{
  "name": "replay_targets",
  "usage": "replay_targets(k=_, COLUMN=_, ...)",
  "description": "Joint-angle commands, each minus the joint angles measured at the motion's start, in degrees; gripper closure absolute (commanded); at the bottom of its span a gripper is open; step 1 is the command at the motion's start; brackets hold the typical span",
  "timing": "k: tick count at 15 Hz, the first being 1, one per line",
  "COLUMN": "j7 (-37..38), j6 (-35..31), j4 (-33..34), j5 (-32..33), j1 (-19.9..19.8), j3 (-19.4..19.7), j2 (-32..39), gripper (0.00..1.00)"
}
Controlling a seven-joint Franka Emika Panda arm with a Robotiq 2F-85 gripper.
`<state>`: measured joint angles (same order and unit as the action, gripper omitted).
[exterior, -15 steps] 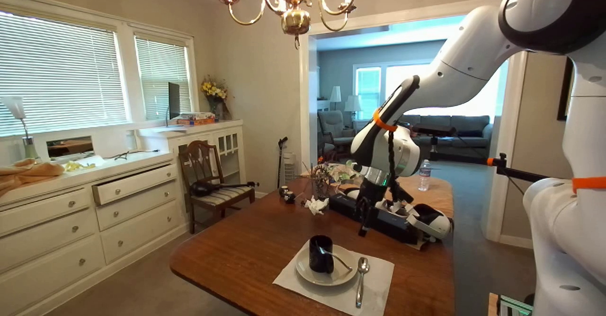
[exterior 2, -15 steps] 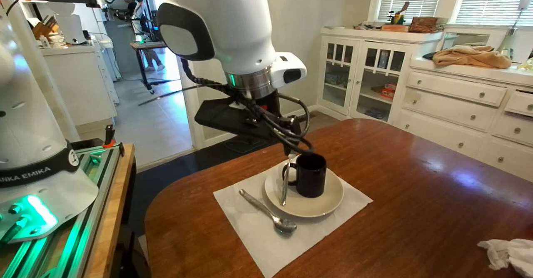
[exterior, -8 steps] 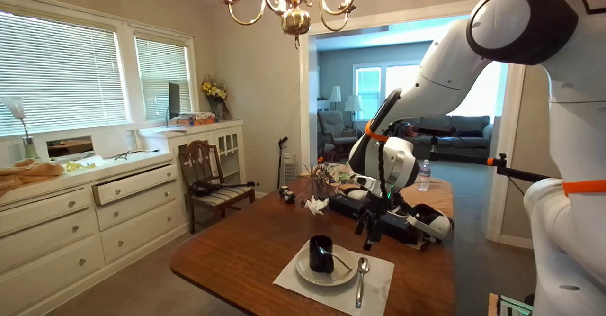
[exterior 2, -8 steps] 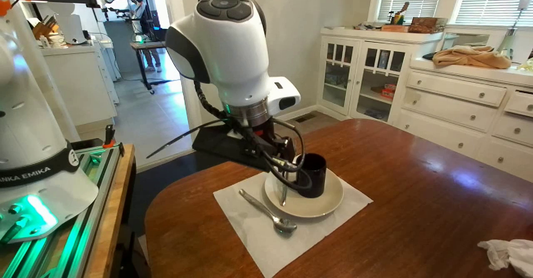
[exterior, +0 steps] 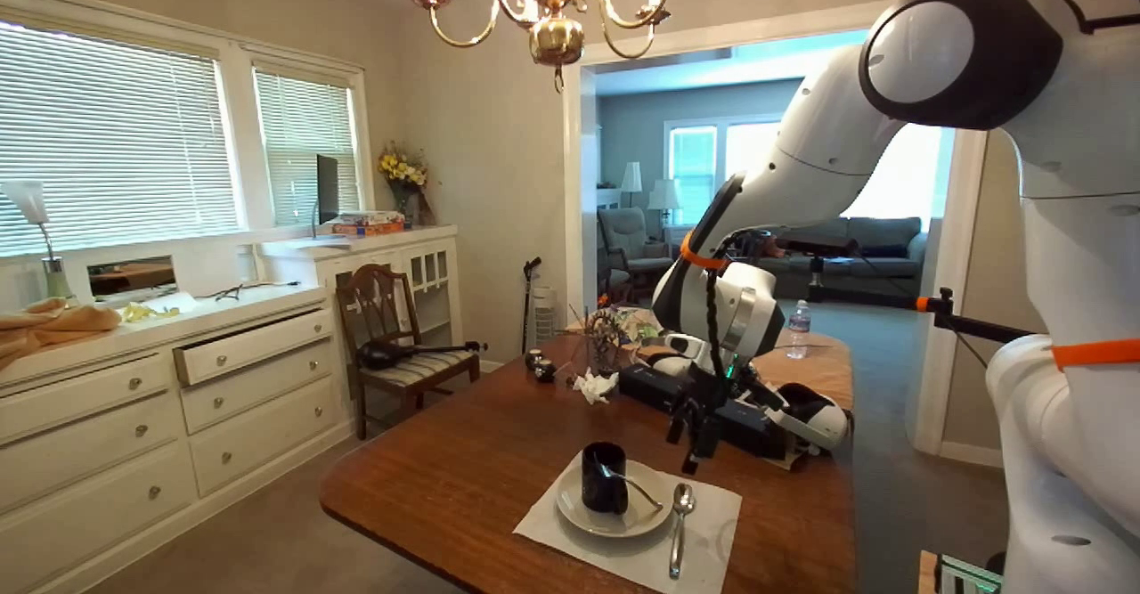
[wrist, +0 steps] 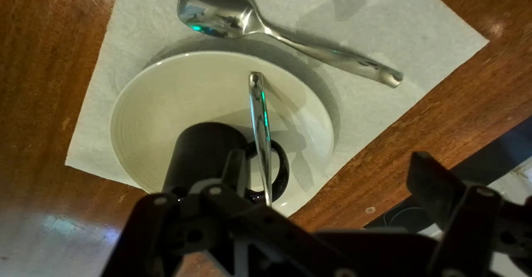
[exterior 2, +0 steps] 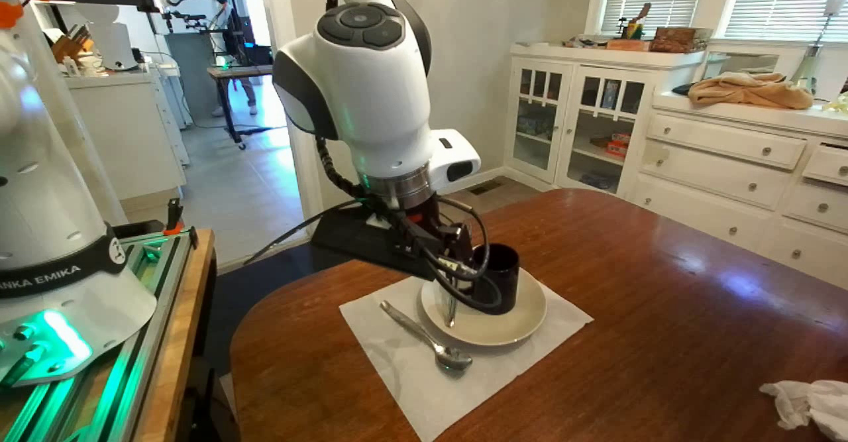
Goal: Put the fork next to the spoon
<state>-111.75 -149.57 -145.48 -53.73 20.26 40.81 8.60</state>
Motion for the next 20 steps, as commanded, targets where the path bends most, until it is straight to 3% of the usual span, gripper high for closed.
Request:
replay_targets(k=1, j7=-2.59, j6=1.93, j4=1.44, j5=-3.99, j1=-0.79, j3=-1.34, j2=2.46, gripper=0.00)
replay_targets(k=11, j7=-16.39, j6=4.32, j4=5.81, j5=-20.81, j1=-5.28, j3=-6.33, j2=10.75, gripper=0.00)
replay_targets(k=12, j7=-16.26, j6=2.55, j4=6.15, j5=-19.36, j1=-14.98, j3=-15.87, j2=9.88, gripper=0.00)
replay_targets(k=13, j7=-17.05, j6=2.73, j4=6.90, j5=-19.59, j1=-16.85, j3=-17.67, j2=10.84, gripper=0.00)
replay_targets(k=14, j7=-18.64, j6=5.06, j4=7.88, j5=-21.91, j1=-12.46, j3=-13.21, j2=13.04, gripper=0.00)
replay_targets(k=15, j7=-18.18, j6=3.38, j4=8.24, j5=-19.87, j1=-21.47, j3=-21.89, j2=12.41, gripper=0.07)
replay_targets(k=16, j7=-19.49, j6=3.43, j4=8.89, j5=-20.63, j1=-22.81, j3=-23.03, j2=13.29, gripper=0.17)
replay_targets(k=17, j7=-21.22, j6=5.06, j4=9.72, j5=-22.53, j1=-19.83, j3=-19.82, j2=14.74, gripper=0.25)
replay_targets(k=18, j7=-21.18, j6=3.50, j4=9.75, j5=-21.03, j1=-25.79, j3=-25.53, j2=14.25, gripper=0.28)
replay_targets(k=20, j7=-22.45, j6=3.84, j4=11.18, j5=-21.20, j1=-28.06, j3=-27.43, j2=15.92, gripper=0.25)
